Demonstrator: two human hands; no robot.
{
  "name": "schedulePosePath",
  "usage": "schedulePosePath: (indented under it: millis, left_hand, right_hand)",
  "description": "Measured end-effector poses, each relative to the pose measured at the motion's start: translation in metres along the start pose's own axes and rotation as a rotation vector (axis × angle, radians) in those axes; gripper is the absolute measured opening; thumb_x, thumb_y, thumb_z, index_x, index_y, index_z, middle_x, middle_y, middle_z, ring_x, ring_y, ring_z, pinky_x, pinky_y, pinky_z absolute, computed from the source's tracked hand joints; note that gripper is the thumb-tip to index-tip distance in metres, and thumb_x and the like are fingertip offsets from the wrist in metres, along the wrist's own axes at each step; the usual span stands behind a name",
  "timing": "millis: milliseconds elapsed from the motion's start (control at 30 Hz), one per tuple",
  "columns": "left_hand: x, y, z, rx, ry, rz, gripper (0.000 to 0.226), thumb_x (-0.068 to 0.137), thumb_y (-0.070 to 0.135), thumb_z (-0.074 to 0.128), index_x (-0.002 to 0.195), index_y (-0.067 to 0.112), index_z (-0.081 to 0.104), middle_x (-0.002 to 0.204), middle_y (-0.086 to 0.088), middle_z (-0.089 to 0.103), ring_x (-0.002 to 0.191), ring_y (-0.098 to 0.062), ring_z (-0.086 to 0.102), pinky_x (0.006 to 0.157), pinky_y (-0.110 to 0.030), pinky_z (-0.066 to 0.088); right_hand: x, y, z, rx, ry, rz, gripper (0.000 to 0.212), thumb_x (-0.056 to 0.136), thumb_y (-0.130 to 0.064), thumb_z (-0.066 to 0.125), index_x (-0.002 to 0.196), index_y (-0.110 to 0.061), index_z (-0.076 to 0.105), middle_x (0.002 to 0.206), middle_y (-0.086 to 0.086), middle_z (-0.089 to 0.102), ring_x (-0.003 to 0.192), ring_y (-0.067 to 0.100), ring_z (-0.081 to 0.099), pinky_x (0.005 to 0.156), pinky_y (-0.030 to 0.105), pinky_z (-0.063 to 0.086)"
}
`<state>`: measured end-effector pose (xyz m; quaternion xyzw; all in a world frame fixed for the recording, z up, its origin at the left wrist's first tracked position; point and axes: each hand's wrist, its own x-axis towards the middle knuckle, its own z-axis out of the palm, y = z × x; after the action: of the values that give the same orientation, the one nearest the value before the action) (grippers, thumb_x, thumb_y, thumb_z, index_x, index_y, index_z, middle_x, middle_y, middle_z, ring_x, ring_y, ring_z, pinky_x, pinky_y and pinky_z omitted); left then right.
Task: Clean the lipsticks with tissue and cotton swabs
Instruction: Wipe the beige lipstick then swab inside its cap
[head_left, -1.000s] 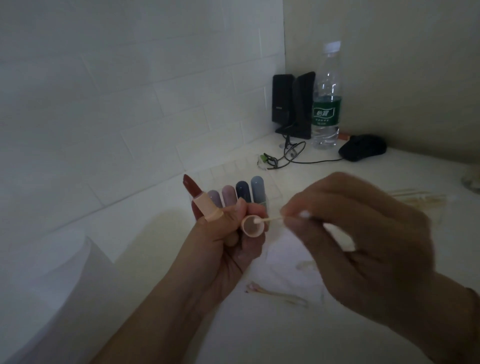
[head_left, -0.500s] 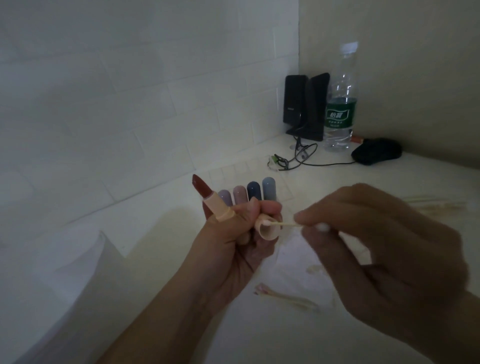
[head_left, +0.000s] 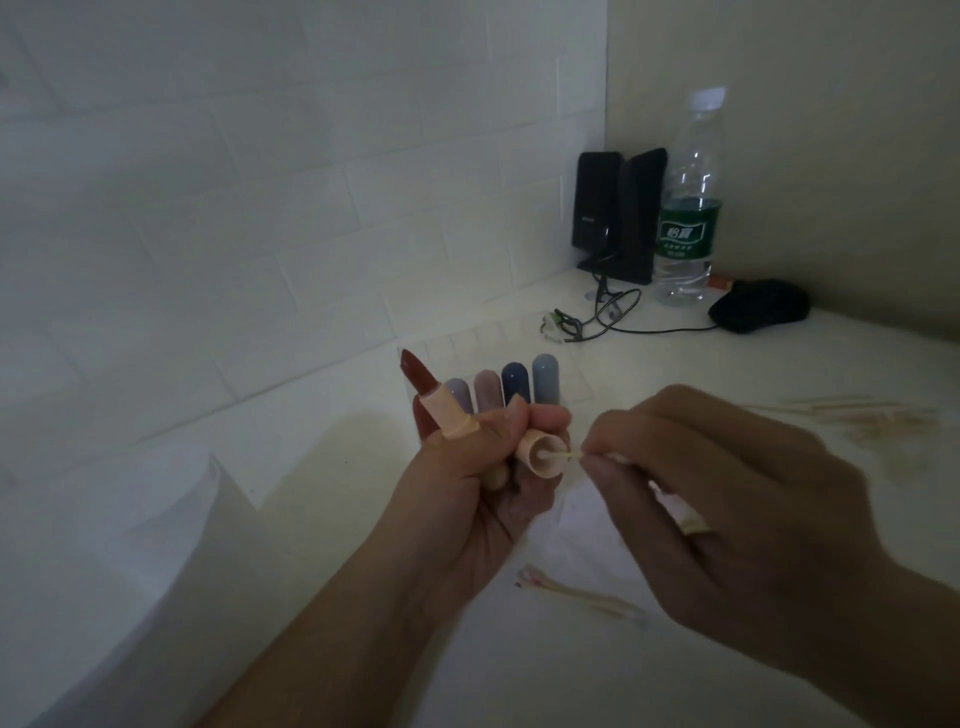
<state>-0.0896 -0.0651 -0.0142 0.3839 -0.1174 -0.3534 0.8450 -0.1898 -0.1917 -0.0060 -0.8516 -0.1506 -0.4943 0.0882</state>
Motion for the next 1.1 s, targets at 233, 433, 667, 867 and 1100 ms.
schedulePosePath:
  millis: [233,433,667,867,1100]
  left_hand:
    - [-0.002,-0.003,0.006,0.092,0.051,0.035,0.030,0.075,0.013,0.055,0.052,0.009,0.074,0.058,-0.002,0.066,0.053,-0.009,0.065,0.060,-0.022,0.057]
    - [-0.001,-0.003,0.005,0.133,0.036,0.055,0.033,0.077,0.014,0.053,0.053,0.011,0.075,0.057,0.004,0.066,0.051,-0.006,0.064,0.057,-0.018,0.055]
    - [0.001,-0.001,-0.002,0.336,0.057,0.168,0.029,0.079,0.022,0.056,0.058,0.015,0.075,0.065,-0.002,0.067,0.060,-0.010,0.064,0.058,-0.021,0.056]
    - [0.002,-0.001,-0.007,0.509,0.053,0.258,0.024,0.077,0.027,0.057,0.070,0.015,0.077,0.070,-0.002,0.068,0.066,-0.012,0.063,0.069,-0.030,0.051]
    - [0.004,-0.003,-0.010,0.625,0.107,0.372,0.025,0.075,0.035,0.060,0.077,0.018,0.078,0.072,-0.001,0.066,0.077,-0.026,0.055,0.072,-0.040,0.043]
  right_hand:
    - [-0.004,0.003,0.012,-0.013,-0.211,0.071,0.014,0.088,-0.010,0.054,0.090,-0.006,0.068,0.073,0.000,0.054,0.059,0.010,0.042,0.063,0.011,0.036]
    - [-0.002,0.004,0.010,0.093,-0.193,0.169,0.019,0.091,-0.019,0.052,0.096,-0.010,0.068,0.077,-0.015,0.040,0.067,-0.004,0.027,0.067,-0.003,0.026]
    - [0.000,0.001,0.009,-0.235,-0.202,-0.032,0.017,0.080,-0.005,0.063,0.064,-0.008,0.063,0.052,0.003,0.047,0.053,0.011,0.021,0.049,0.018,0.022]
    - [-0.003,0.000,0.014,-0.058,-0.263,0.100,0.019,0.083,-0.022,0.046,0.065,-0.021,0.051,0.060,-0.013,0.025,0.050,0.006,0.023,0.053,0.013,0.019]
    - [-0.001,0.003,0.018,-0.170,-0.330,0.150,0.029,0.056,-0.021,0.085,0.059,-0.016,0.056,0.046,-0.008,0.035,0.039,0.007,0.026,0.045,0.015,0.007]
